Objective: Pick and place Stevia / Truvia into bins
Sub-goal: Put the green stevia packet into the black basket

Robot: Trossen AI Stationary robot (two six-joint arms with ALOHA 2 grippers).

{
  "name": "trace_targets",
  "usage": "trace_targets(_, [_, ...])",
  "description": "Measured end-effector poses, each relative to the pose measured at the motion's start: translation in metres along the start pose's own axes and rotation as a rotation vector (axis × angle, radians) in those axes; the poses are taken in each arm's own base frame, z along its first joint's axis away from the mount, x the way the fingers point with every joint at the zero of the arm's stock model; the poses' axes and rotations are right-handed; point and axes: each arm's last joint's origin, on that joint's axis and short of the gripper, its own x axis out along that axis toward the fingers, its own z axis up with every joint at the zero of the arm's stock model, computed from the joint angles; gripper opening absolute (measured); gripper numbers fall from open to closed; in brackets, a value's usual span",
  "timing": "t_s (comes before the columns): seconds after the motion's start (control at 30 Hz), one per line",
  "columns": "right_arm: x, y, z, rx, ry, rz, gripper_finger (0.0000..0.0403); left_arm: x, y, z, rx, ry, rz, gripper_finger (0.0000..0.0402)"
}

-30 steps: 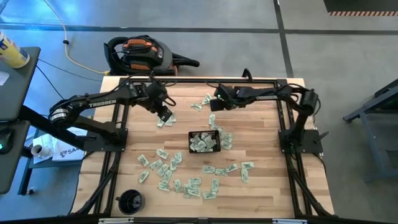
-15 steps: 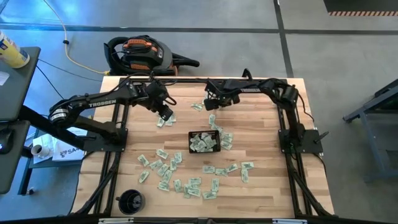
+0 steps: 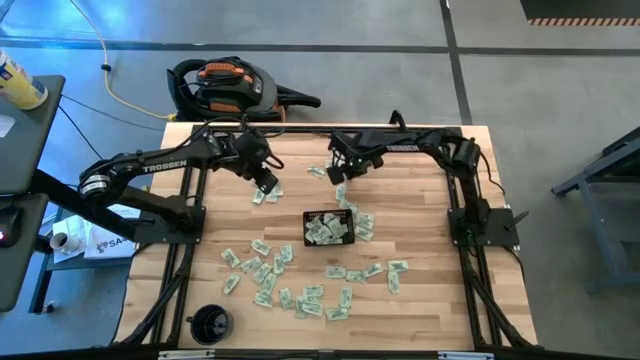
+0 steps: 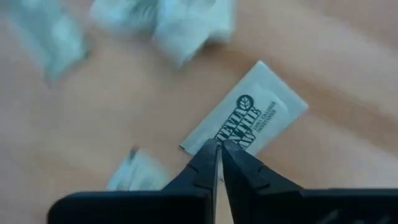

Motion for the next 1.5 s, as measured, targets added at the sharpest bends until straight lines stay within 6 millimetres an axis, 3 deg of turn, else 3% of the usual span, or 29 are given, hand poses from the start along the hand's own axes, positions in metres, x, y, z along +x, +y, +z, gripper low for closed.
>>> trace_targets(0.2, [-0.051,0.018,-0.014,-0.029,-0.137,0.029,0.0017,0.0,-0.001,0.002,0.02,-0.017,-0.006,0.0172])
trace_targets(0.37, [-0.06,0.013,-0.016,0.027,-0.138,0.004,0.0057,0.0,-0.001,0.004,0.026,-0.037,-0.013,0.0172])
trace_targets(0.63, [-0.042,0.003,-0.007,0.158,-0.16,-0.07,0.0185,0.0,-0.002,0.005,0.027,-0.049,-0.018,0.0172])
trace_targets(0.77, [-0.03,0.003,-0.005,0.167,-0.127,-0.066,0.0221,0.0,-0.002,0.004,0.027,-0.043,-0.024,0.0172])
trace_targets(1.03, [0.003,0.0,-0.009,0.2,-0.029,-0.123,0.0221,0.0,-0.002,0.004,0.027,-0.043,-0.025,0.0172])
trace_targets(1.5, [0.006,-0.002,0.001,0.196,-0.066,-0.086,0.0209,0.0,-0.002,0.005,0.027,-0.044,-0.026,0.0172])
